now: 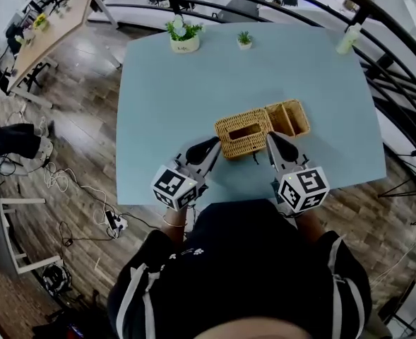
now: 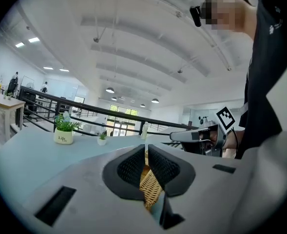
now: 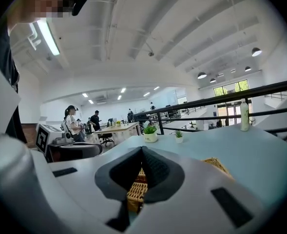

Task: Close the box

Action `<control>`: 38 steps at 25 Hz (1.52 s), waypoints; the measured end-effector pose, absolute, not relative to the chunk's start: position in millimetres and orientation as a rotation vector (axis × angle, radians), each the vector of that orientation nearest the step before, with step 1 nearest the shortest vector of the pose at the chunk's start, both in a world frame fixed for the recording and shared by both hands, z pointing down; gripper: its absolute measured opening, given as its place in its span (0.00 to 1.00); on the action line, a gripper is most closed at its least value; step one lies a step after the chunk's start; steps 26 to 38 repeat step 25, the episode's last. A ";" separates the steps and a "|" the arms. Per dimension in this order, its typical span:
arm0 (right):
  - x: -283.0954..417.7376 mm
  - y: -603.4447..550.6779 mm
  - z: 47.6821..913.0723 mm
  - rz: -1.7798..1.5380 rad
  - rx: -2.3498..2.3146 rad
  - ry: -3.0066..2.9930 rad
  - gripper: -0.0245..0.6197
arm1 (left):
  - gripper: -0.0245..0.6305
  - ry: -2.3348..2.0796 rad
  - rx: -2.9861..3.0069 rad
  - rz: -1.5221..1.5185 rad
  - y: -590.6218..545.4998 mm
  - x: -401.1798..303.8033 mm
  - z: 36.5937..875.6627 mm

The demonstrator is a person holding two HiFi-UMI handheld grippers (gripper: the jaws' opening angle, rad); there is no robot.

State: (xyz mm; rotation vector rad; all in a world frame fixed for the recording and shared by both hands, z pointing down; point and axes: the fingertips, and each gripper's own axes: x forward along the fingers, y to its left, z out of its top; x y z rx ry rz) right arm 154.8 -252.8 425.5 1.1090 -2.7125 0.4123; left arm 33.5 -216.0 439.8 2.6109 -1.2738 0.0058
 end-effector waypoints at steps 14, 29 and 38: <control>167.7 -244.8 423.9 0.439 1.080 -2.730 0.04 | 0.08 -1.300 2.606 0.035 -208.9 47.9 437.2; 169.2 -243.5 423.5 0.448 1.077 -2.731 0.04 | 0.08 -1.315 2.592 0.064 -206.6 47.1 440.1; 169.2 -243.5 423.5 0.448 1.077 -2.731 0.04 | 0.08 -1.315 2.592 0.064 -206.6 47.1 440.1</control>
